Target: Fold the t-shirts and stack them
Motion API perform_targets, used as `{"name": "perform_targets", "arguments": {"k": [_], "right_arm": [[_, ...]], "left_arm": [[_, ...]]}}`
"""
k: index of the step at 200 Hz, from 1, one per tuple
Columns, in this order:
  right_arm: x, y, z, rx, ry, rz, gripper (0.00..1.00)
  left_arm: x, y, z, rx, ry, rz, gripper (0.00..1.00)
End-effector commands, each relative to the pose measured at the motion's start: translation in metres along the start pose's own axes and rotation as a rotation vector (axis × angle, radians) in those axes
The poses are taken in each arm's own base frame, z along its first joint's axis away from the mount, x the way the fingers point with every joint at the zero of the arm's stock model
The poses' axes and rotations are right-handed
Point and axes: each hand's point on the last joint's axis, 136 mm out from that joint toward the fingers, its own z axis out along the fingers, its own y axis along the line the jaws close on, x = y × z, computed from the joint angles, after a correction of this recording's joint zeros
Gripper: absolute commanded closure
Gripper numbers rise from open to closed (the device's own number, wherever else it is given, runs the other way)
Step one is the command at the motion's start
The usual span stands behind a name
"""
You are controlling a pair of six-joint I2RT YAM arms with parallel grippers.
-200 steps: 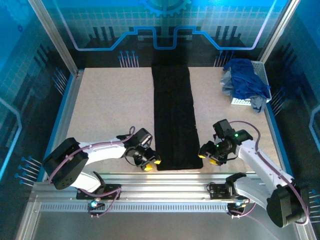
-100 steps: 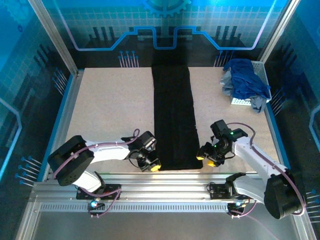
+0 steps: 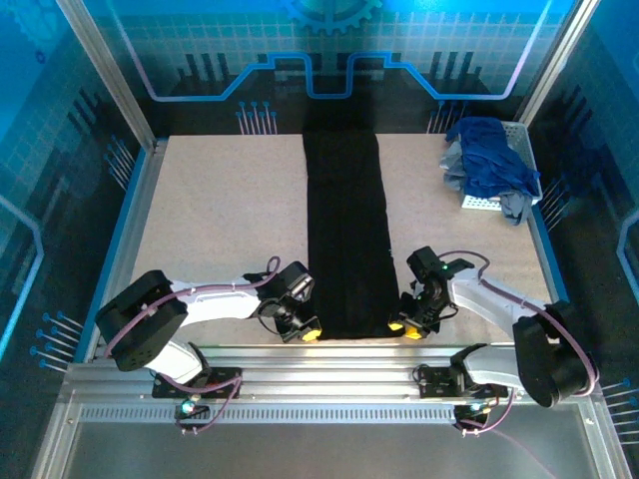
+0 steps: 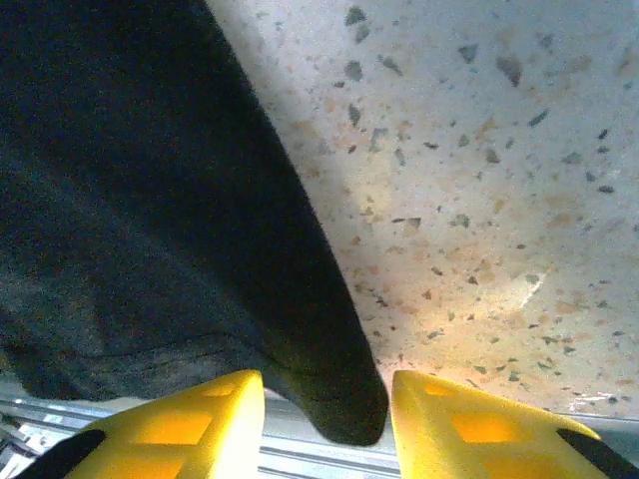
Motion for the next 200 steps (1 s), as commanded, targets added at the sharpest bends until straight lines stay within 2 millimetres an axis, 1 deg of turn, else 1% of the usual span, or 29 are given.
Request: {"name": "perform_targets", "arguments": {"k": [1, 30, 41, 52, 60, 73, 87, 103, 117, 146, 175, 188, 200], "right_arm": [[-0.001, -0.008, 0.004, 0.046, -0.005, -0.002, 0.61], [-0.002, -0.006, 0.01, 0.051, -0.001, -0.013, 0.63], [-0.002, -0.003, 0.013, 0.053, -0.001, -0.021, 0.63], [-0.004, 0.002, 0.015, 0.046, -0.005, -0.031, 0.65], [-0.005, 0.005, 0.016, 0.047, -0.009, -0.036, 0.7], [-0.008, 0.009, 0.014, 0.058, -0.033, -0.05, 0.81], [-0.01, 0.013, 0.006, 0.063, -0.076, -0.074, 0.92], [-0.008, 0.016, -0.003, 0.069, -0.102, -0.099, 1.0], [-0.001, 0.014, -0.009, 0.087, -0.103, -0.117, 1.0], [0.025, 0.007, -0.007, 0.1, -0.055, -0.136, 1.0], [0.049, 0.01, -0.008, 0.083, -0.033, -0.156, 1.0], [0.054, 0.014, -0.012, 0.068, -0.037, -0.157, 1.0], [0.056, 0.018, -0.017, 0.056, -0.047, -0.152, 1.0]], "left_arm": [[-0.007, 0.006, 0.0, -0.032, -0.05, 0.015, 1.0], [-0.007, 0.006, -0.001, -0.034, -0.052, 0.017, 1.0], [-0.006, 0.007, -0.001, -0.033, -0.05, 0.017, 1.0], [-0.006, 0.008, -0.002, -0.034, -0.052, 0.018, 1.0], [-0.006, 0.008, -0.003, -0.035, -0.053, 0.02, 1.0], [-0.005, 0.01, -0.004, -0.039, -0.054, 0.022, 1.0], [-0.004, 0.015, -0.007, -0.044, -0.056, 0.019, 1.0], [0.0, 0.021, -0.013, -0.047, -0.059, 0.019, 1.0], [0.004, 0.027, -0.018, -0.042, -0.056, 0.017, 1.0], [0.015, 0.036, -0.021, 0.001, -0.023, 0.013, 1.0], [0.029, 0.033, -0.025, 0.047, -0.005, 0.03, 1.0], [0.032, 0.027, -0.031, 0.076, -0.024, 0.044, 1.0], [0.031, 0.023, -0.04, 0.097, -0.055, 0.036, 1.0]]}}
